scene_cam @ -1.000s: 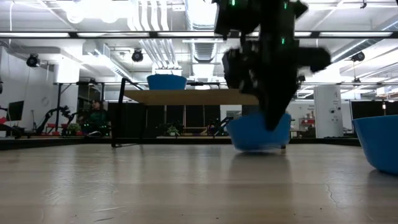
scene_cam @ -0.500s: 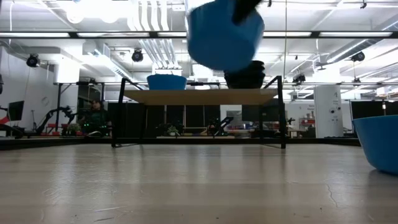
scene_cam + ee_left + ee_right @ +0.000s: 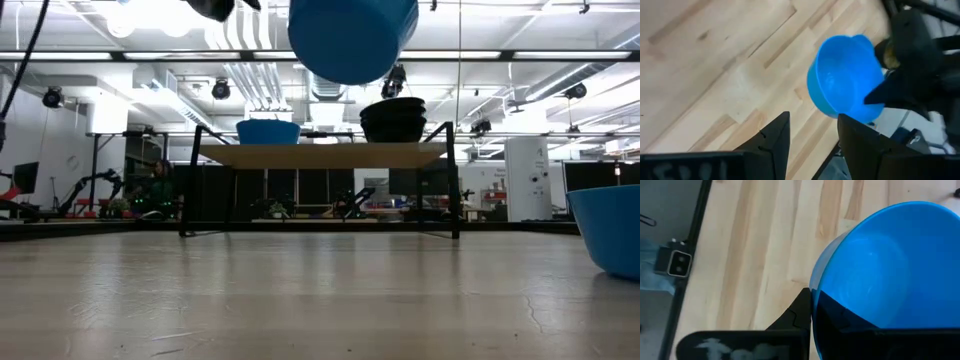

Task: Pick & Place Mini bowls
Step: Stack the top blue bowl on the other blue bowl on the shelf

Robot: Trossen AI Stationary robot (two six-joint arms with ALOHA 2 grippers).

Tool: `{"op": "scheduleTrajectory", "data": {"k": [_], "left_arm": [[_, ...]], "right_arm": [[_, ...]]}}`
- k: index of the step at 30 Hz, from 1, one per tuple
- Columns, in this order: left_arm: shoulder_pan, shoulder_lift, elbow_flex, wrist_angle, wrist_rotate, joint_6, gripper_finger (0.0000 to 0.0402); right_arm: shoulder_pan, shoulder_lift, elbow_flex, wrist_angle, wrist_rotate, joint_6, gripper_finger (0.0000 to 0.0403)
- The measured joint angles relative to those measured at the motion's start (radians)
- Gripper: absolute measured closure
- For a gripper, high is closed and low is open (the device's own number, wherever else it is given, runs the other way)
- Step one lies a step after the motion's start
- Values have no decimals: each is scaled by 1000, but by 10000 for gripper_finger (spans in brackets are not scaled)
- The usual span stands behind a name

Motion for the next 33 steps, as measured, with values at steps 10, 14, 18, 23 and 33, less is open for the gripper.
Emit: {"op": "scheduleTrajectory", "data": {"k": [10,14,18,23,33], "left_arm": [[1,125,0,12,111,19,245],[2,161,0,45,170,22,245],[2,179,0,69,203,21,245],[1,203,0,64,207,22,245],[1,221,0,47,233,64,289]], "right_arm": [[22,0,23,6,11,15,394],[22,0,16,5,3,15,394],[23,1,11,8,-1,32,394],[24,1,11,27,16,38,394],[24,1,11,29,16,37,394]]}}
